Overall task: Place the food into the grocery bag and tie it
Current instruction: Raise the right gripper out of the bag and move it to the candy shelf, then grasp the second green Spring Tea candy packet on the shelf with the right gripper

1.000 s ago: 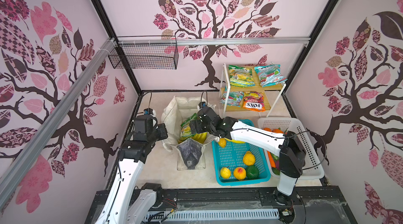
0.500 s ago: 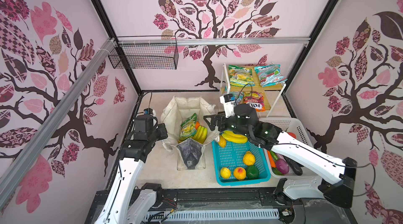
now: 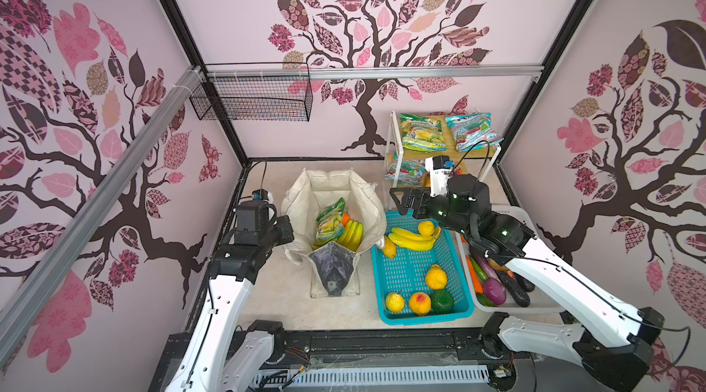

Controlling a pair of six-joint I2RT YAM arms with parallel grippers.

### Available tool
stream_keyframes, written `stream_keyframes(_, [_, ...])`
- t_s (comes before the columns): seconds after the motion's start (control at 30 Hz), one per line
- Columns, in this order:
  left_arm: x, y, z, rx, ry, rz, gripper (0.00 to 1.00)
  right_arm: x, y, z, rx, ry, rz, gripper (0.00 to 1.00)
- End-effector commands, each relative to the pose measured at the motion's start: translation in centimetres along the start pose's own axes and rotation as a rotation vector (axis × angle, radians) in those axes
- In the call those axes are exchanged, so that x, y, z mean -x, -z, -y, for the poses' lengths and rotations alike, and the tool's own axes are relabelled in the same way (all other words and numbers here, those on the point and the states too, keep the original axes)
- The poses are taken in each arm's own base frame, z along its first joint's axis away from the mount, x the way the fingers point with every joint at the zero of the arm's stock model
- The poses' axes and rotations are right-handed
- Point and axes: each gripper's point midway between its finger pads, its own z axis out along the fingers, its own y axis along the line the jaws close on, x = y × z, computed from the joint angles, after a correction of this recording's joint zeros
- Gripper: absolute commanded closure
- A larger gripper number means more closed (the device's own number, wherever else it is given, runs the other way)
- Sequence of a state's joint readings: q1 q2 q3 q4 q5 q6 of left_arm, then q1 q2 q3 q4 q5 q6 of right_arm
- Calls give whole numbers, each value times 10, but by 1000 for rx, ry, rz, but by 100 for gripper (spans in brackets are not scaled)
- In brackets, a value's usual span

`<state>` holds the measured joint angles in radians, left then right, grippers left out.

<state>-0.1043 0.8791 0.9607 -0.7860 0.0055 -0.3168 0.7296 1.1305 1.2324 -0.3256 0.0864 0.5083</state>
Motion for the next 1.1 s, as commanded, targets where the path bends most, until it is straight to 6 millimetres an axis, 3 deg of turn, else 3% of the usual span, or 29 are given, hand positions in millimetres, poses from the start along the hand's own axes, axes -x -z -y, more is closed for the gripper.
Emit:
stream_keyframes(0.0, [-3, -3, 1, -12, -5, 5, 100, 31, 31, -4, -9, 10, 102, 1])
stream_keyframes(0.2, [-3, -2, 1, -16, -6, 8, 100, 64, 58, 21, -45, -21, 151, 0])
stream_keyframes(0.4, [-3, -1, 0, -7, -7, 9, 100, 96, 65, 59, -108, -69, 160, 1])
stream_keyframes(0.57, [-1, 2, -2, 4, -8, 27, 100, 114, 63, 81, -109, -118, 157, 1])
stream_keyframes(1.07, [0, 2, -5, 18, -9, 27, 100, 133, 36, 103, -231, -92, 120, 6])
